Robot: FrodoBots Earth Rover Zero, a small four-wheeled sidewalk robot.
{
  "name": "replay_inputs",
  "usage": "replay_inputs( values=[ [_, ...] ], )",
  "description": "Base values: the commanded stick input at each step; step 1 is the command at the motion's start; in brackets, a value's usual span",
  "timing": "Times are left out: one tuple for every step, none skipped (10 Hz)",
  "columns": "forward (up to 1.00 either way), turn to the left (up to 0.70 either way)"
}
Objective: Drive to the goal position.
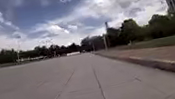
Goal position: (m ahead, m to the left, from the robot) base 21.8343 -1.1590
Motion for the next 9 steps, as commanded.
replay_inputs(
  values=[
    [1.00, 0.00],
    [1.00, 0.00],
    [1.00, 0.00],
    [1.00, 0.00],
    [1.00, 0.00],
    [1.00, 0.00],
    [1.00, 0.00],
    [1.00, 0.00],
    [1.00, 0.00]
  ],
)
